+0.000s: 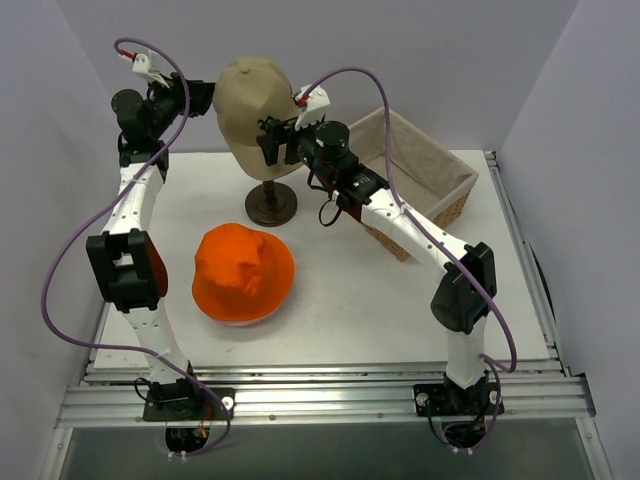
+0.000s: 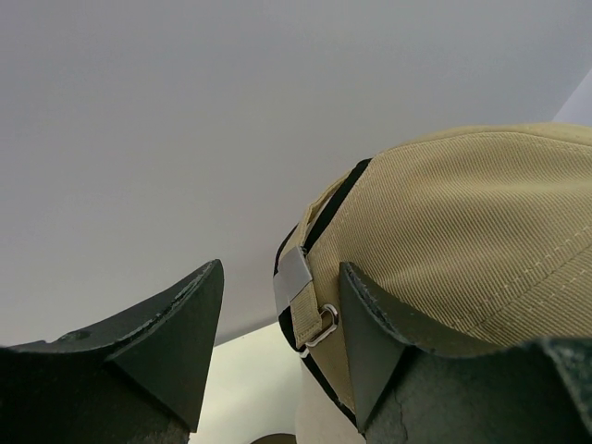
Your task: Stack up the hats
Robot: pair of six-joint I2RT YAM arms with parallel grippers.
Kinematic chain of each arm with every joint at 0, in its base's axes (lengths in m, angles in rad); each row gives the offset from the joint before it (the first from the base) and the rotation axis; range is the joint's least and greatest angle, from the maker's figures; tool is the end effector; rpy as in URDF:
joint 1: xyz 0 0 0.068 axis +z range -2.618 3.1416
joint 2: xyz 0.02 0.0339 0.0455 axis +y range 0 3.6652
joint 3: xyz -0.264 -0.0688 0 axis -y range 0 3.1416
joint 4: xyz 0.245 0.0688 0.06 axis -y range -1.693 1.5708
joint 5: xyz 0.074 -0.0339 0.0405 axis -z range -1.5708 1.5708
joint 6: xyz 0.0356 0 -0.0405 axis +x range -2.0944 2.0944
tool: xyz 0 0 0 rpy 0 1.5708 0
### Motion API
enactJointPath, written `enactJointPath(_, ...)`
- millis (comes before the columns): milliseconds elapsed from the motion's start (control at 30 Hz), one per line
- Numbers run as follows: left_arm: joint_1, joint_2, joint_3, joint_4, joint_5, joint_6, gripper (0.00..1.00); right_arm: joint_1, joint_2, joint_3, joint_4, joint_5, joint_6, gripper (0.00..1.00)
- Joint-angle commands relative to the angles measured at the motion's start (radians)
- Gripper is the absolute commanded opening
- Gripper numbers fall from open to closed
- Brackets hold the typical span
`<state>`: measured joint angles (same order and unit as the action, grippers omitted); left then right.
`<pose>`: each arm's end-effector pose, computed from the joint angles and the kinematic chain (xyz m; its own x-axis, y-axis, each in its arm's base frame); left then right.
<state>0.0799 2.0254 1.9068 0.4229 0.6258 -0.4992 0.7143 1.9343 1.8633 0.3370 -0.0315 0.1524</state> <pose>0.4845 0.0179 0.4121 0.0265 -0.3871 -0.9216 0.5753 0.7599 -0.3026 0.3530 0.3076 0.4315 0.0934 0.2818 -0.9549 -0.7000 0.7006 0.1383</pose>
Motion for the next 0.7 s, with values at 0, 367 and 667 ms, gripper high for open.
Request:
enactJointPath(0,-0.028,0.036,-0.032,-0.096,0.043,0.060,0.61,0.005,0.012,-0.016,0.002,0.001,0.012,0.76)
enactJointPath(367,-0.022,0.009,-0.028,-0.105,0.046,0.050,0.62,0.004,0.003,-0.019,-0.004,-0.001,0.013,0.76)
enactJointPath(667,0.044,-0.082,-0.058,-0.058,0.002,-0.053,0.67,-0.035,-0.112,-0.036,0.016,-0.001,0.052,0.75)
